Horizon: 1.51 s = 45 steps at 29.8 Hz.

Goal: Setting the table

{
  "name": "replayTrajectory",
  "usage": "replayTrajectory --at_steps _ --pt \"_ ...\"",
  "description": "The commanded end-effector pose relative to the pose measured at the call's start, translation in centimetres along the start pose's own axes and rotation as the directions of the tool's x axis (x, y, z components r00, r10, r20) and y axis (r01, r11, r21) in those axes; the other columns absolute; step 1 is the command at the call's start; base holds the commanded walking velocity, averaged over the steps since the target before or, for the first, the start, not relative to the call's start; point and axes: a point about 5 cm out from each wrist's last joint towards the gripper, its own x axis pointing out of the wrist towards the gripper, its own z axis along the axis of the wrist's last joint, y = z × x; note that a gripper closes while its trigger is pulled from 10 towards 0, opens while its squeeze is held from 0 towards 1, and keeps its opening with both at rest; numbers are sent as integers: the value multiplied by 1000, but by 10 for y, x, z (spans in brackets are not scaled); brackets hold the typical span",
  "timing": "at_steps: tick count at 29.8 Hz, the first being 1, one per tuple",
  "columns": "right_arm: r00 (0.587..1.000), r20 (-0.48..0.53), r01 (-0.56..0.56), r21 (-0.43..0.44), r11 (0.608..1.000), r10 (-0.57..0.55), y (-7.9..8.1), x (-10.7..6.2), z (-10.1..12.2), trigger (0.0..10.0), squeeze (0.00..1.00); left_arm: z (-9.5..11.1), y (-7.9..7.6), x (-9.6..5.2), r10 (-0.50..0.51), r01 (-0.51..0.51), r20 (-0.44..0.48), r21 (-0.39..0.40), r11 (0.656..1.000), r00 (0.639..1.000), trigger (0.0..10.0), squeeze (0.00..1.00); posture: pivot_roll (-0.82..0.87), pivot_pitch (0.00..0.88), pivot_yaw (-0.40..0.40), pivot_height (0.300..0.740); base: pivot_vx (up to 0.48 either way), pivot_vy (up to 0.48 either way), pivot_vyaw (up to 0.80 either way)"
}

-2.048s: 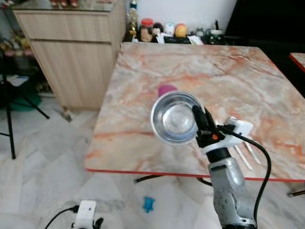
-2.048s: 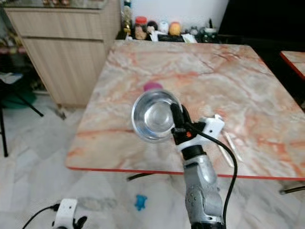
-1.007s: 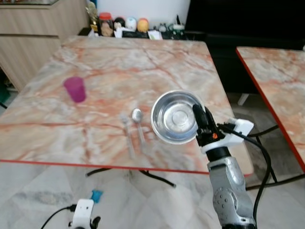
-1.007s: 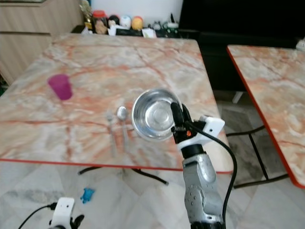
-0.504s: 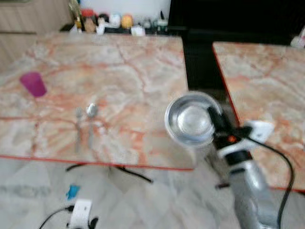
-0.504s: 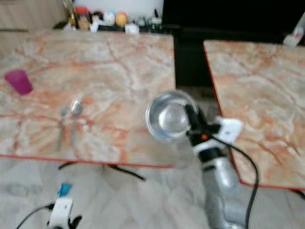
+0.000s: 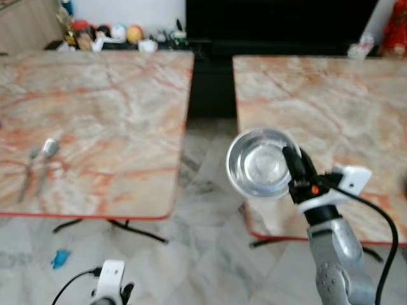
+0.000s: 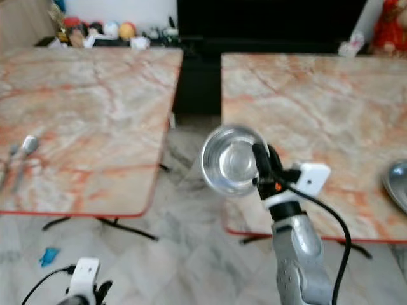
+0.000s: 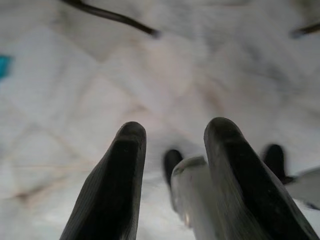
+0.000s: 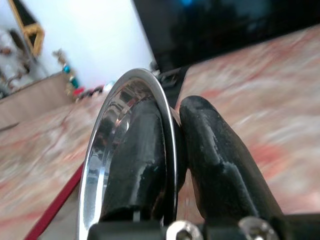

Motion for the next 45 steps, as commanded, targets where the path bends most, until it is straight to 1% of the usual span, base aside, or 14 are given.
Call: replayTrajectory --at_steps 1,3,9,14,25,30,32,33,36,37,39,43,45 --pt "999 39 -22 -2 1000 22 7 5 8 10000 0 -3 9 -2 21 -21 -20 24 999 1000 10000 0 -42 41 5 740 0 -480 0" --pt "999 44 -14 2 1000 14 6 6 9 10000 0 -4 9 -2 22 -21 -21 24 999 1000 10000 0 -42 40 4 740 0 -480 0" --pt "999 45 -30 25 999 29 16 9 6 10000 0 -4 9 -2 23 -23 -20 22 1000 1000 10000 0 -38 48 1 740 0 -480 0" --pt "998 54 -25 27 999 23 16 11 8 10000 0 -4 9 -2 26 -25 -20 20 999 999 10000 0 -44 61 4 740 0 -480 0" --pt "998 59 -9 23 1000 8 14 12 9 10000 0 -5 12 -3 40 -40 -24 5 999 999 10000 0 -41 72 6 740 0 0 0" --pt "998 64 4 16 1000 -5 11 13 10 10000 0 -4 13 -3 41 -41 -21 2 999 999 10000 0 -39 73 7 740 0 0 0" --pt "997 70 27 0 1000 -27 5 12 12 10000 0 -4 13 -3 40 -40 -20 0 999 999 10000 0 -39 73 7 740 0 0 0" --pt "996 78 51 -7 999 -51 -1 12 15 10000 0 -4 13 -3 39 -39 -20 -1 999 999 10000 0 -39 73 7 740 0 0 0" --pt "994 86 75 -21 997 -73 -8 11 19 10000 0 -4 13 -3 38 -38 -19 -2 999 999 10000 0 -39 74 8 740 0 0 0" --pt "990 96 109 -17 994 -107 -15 10 22 10000 0 -4 13 -3 38 -38 -19 -2 999 999 10000 0 -41 73 8 740 0 0 0" --pt "984 105 141 5 990 -140 -20 10 23 10000 0 -4 13 -3 36 -36 -20 -1 999 999 10000 0 -43 73 9 740 0 0 0" --pt "985 96 140 7 990 -140 -18 10 20 10000 0 -4 12 -3 32 -32 -19 6 999 999 10000 0 -40 73 9 740 0 0 0" --pt "988 79 130 9 991 -130 -13 11 15 10000 0 -3 11 -2 31 -31 -16 18 999 999 10000 0 -39 73 9 740 0 -154 0"
